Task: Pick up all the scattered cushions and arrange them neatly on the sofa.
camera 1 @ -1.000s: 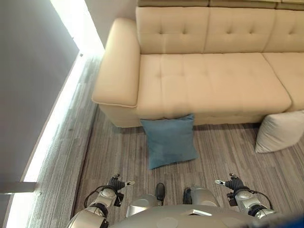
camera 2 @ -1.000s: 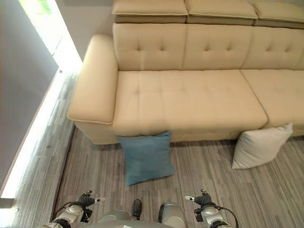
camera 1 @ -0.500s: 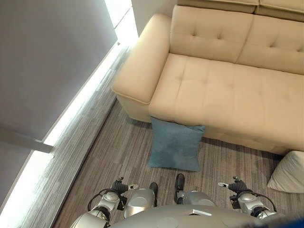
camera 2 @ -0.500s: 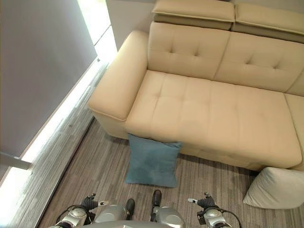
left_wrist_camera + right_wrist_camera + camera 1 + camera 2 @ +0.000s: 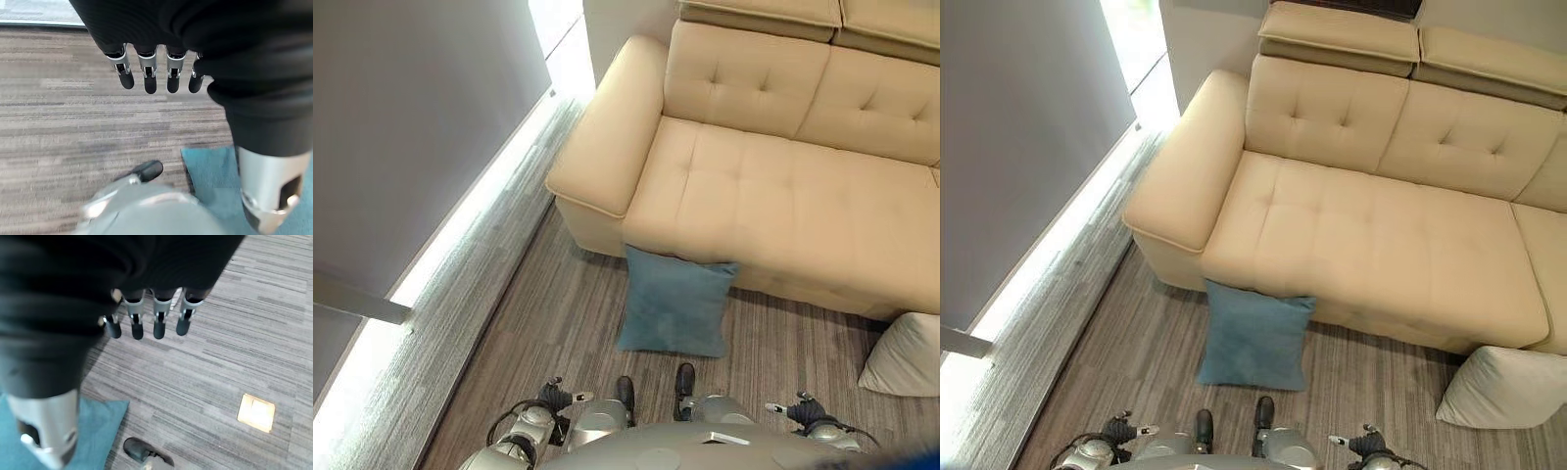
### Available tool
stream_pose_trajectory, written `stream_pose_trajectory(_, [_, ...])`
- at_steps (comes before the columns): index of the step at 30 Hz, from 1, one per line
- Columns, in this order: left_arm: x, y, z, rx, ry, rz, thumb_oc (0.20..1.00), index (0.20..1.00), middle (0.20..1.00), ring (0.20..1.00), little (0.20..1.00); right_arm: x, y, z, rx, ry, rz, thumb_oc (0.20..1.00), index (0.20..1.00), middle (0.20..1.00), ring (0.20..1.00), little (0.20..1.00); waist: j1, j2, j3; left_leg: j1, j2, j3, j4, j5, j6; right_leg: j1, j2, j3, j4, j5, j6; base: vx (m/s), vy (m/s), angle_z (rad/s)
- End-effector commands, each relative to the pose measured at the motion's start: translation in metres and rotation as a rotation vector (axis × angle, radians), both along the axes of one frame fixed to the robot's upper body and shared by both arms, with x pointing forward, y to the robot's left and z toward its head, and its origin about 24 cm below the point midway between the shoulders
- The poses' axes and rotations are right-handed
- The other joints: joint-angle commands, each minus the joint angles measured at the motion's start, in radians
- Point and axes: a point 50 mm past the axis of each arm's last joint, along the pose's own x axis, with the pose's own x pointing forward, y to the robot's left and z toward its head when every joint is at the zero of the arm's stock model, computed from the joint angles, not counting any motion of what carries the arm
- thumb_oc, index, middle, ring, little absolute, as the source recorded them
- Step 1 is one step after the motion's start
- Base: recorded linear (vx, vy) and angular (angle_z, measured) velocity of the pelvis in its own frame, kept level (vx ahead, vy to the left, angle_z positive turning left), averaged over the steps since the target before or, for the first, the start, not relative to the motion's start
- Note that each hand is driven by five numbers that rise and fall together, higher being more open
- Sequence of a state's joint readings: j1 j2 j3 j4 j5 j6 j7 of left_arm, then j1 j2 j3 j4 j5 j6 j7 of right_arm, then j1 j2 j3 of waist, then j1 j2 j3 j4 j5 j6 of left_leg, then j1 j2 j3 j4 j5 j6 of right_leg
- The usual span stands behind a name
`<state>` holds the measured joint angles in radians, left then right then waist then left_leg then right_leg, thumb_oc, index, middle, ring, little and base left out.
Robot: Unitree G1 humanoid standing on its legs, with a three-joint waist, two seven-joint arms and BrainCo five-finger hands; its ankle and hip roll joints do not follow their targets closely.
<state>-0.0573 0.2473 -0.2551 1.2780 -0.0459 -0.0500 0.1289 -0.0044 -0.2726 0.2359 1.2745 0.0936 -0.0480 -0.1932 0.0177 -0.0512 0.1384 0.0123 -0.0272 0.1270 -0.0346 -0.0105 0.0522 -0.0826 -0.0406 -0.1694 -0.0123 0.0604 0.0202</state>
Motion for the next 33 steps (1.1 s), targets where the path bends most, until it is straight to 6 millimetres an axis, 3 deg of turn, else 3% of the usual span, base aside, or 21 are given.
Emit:
stream_pose_trajectory(1, [0.012,0.008,0.005,0.030,-0.032,-0.020,1.000,1.000,1.000,1.000,1.000,0.036,-0.002,0.010,-0.012,-0.092,0.045,1.000,1.000,1.000,1.000,1.000,0.008,0.000,0.028,-0.086,-0.008,-0.047,0.075,-0.042,-0.031,0.037,-0.040,0.042,0.176,-0.121,0.109,-0.01,0.117,-0.35])
stream_pose_trajectory(6, [0.016,0.012,0.008,0.037,-0.051,-0.011,1.000,1.000,1.000,1.000,1.000,0.043,-0.003,0.013,-0.019,-0.113,0.049,1.000,1.000,1.000,1.000,1.000,-0.002,0.012,0.045,-0.076,-0.011,-0.069,0.068,-0.049,-0.031,-0.027,-0.064,0.055,0.134,-0.084,0.104,0.05,0.004,-0.02])
stream_pose_trajectory(12, [0.019,0.014,0.009,0.035,-0.083,0.041,1.000,1.000,1.000,1.000,1.000,0.040,-0.010,0.014,-0.044,-0.113,0.037,1.000,1.000,1.000,1.000,1.000,0.006,-0.002,0.032,-0.058,-0.014,-0.074,0.056,-0.059,-0.045,0.019,-0.079,0.031,0.049,-0.058,0.110,0.08,-0.077,0.10])
stream_pose_trajectory(16, [0.048,0.013,0.021,0.023,-0.210,0.091,1.000,1.000,1.000,1.000,1.000,0.056,-0.011,0.020,-0.057,-0.180,0.010,1.000,1.000,1.000,1.000,1.000,0.005,-0.008,0.065,-0.105,-0.005,-0.091,0.068,-0.051,-0.059,-0.006,-0.073,0.012,0.048,-0.064,0.102,-0.09,-0.112,0.15])
stream_pose_trajectory(19, [0.080,0.010,0.036,0.012,-0.343,0.138,1.000,1.000,1.000,1.000,1.000,0.084,-0.015,0.034,-0.079,-0.283,-0.008,1.000,1.000,1.000,1.000,1.000,0.001,-0.003,0.117,-0.244,-0.002,-0.104,0.130,-0.036,-0.067,-0.141,-0.081,0.000,0.120,-0.067,0.089,-0.32,-0.069,0.32])
stream_pose_trajectory(21, [0.112,0.008,0.056,-0.013,-0.483,0.189,1.000,1.000,1.000,1.000,1.000,0.124,-0.012,0.056,-0.090,-0.437,-0.026,1.000,1.000,1.000,1.000,1.000,-0.002,0.009,0.145,-0.442,-0.005,-0.111,0.229,-0.019,-0.072,-0.348,-0.092,-0.015,0.251,-0.080,0.066,-0.36,-0.029,0.21])
stream_pose_trajectory(23, [0.121,0.006,0.061,-0.025,-0.516,0.201,1.000,1.000,1.000,1.000,1.000,0.136,-0.011,0.064,-0.094,-0.482,-0.025,1.000,1.000,1.000,1.000,1.000,-0.003,0.010,0.147,-0.494,-0.003,-0.112,0.251,-0.014,-0.073,-0.399,-0.097,-0.015,0.274,-0.083,0.062,-0.12,-0.015,0.14])
stream_pose_trajectory(24, [0.134,0.005,0.070,-0.025,-0.570,0.215,1.000,1.000,1.000,1.000,1.000,0.155,-0.010,0.078,-0.110,-0.561,-0.030,1.000,1.000,1.000,1.000,1.000,-0.004,0.012,0.152,-0.571,0.003,-0.119,0.296,-0.039,-0.080,-0.483,-0.099,-0.006,0.332,-0.116,0.062,-0.07,-0.014,0.23])
stream_pose_trajectory(26, [0.161,0.000,0.091,-0.028,-0.672,0.221,1.000,1.000,1.000,1.000,1.000,0.185,-0.005,0.105,-0.124,-0.706,-0.048,1.000,1.000,1.000,1.000,1.000,-0.009,0.016,0.155,-0.701,0.009,-0.127,0.341,-0.030,-0.085,-0.614,-0.107,-0.004,0.393,-0.125,0.054,-0.17,-0.004,0.14])
stream_pose_trajectory(30, [0.194,-0.009,0.123,-0.035,-0.808,0.202,1.000,1.000,1.000,1.000,1.000,0.220,0.001,0.145,-0.131,-0.905,-0.104,1.000,1.000,1.000,1.000,1.000,-0.020,0.018,0.149,-0.862,0.015,-0.138,0.401,-0.030,-0.093,-0.770,-0.120,0.005,0.460,-0.136,0.048,-0.10,0.012,0.13])
stream_pose_trajectory(32, [0.228,-0.016,0.164,-0.024,-0.956,0.188,1.000,1.000,1.000,1.000,1.000,0.250,0.008,0.186,-0.132,-1.075,-0.147,1.000,1.000,1.000,1.000,1.000,-0.033,0.021,0.146,-1.002,0.014,-0.148,0.438,-0.030,-0.097,-0.913,-0.128,0.022,0.513,-0.143,0.048,-0.07,0.025,0.02])
stream_pose_trajectory(33, [0.237,-0.018,0.177,-0.018,-1.003,0.179,1.000,1.000,1.000,1.000,1.000,0.256,0.009,0.197,-0.140,-1.116,-0.158,1.000,1.000,1.000,1.000,1.000,-0.037,0.022,0.141,-1.036,0.011,-0.148,0.449,-0.033,-0.097,-0.946,-0.132,0.029,0.522,-0.145,0.049,-0.03,0.035,0.06])
